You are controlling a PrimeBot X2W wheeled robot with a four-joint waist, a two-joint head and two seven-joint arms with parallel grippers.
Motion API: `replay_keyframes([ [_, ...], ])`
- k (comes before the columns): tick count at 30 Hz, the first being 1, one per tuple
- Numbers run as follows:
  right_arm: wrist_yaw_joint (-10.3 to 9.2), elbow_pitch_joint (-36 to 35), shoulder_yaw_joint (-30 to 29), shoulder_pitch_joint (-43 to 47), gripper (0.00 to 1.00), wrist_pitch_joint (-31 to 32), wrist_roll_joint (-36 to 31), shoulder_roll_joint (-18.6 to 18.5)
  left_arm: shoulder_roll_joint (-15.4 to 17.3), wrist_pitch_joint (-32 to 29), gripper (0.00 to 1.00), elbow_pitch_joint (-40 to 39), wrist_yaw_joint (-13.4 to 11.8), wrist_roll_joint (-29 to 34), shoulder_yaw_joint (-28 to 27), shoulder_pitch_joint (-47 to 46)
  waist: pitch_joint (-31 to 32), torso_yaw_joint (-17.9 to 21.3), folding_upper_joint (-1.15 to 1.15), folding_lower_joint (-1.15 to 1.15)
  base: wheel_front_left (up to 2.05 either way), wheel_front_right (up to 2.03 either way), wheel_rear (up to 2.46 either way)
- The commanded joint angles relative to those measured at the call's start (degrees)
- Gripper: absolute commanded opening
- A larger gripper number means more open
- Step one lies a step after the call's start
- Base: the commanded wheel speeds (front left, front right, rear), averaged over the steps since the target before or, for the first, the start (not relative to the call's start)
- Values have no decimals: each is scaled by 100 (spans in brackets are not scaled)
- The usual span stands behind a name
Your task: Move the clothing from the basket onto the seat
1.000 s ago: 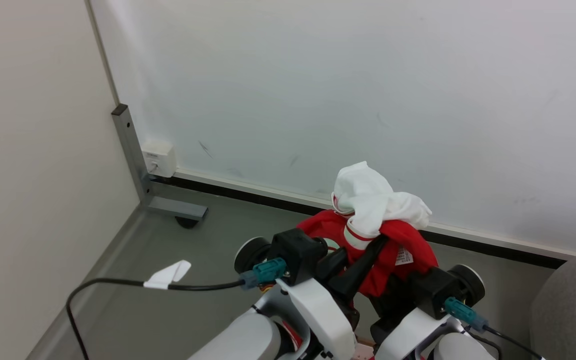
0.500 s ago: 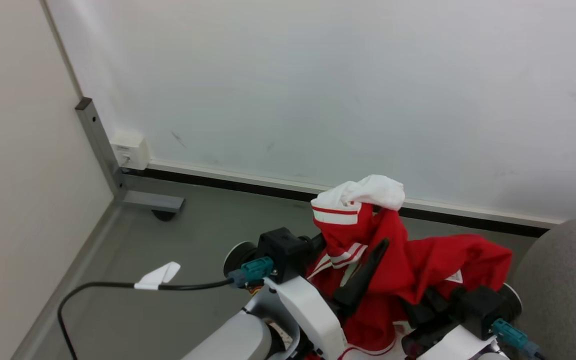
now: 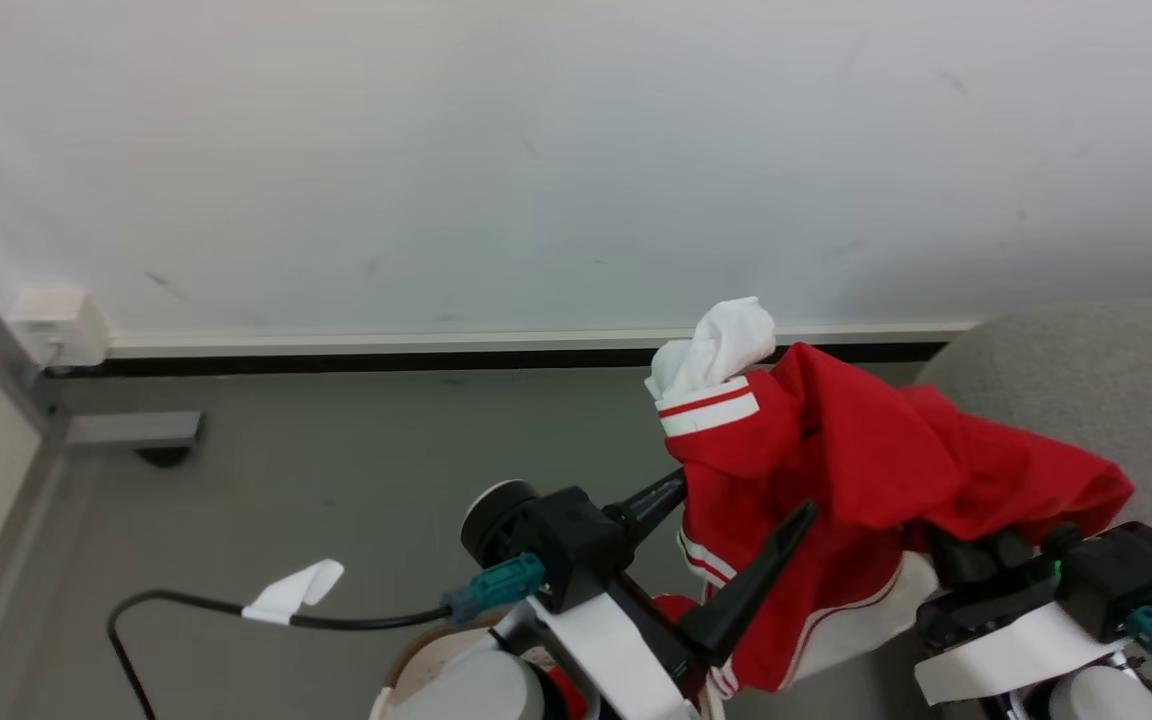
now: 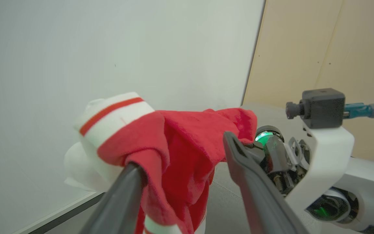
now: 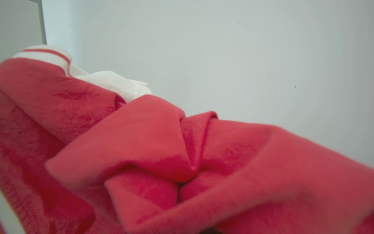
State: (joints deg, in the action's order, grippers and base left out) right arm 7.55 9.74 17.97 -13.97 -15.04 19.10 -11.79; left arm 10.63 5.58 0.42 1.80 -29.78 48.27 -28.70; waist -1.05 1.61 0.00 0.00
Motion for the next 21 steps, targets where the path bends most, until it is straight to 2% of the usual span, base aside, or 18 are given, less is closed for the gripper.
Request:
replay_keyframes([
  [1, -13, -92, -148, 1, 0, -20, -70, -61, 53, 18, 100, -14, 22, 37, 19, 55, -209, 495, 0, 0, 0, 0, 0],
  [11, -12, -758, -1269, 325, 0, -9, -198, -161, 186, 32, 100, 64, 119, 280, 288, -23, -452, 1574, 0, 0, 0, 0, 0],
  [16, -12, -1113, -1818, 460, 0, 26, -312, -119, 223, 15, 100, 112, 145, 318, 384, -23, -489, 1949, 0, 0, 0, 0, 0],
  [21, -12, -1404, -2167, 573, 0, 125, -413, -97, 248, -16, 100, 138, 164, 333, 491, 18, -515, 2148, 0, 0, 0, 0, 0],
])
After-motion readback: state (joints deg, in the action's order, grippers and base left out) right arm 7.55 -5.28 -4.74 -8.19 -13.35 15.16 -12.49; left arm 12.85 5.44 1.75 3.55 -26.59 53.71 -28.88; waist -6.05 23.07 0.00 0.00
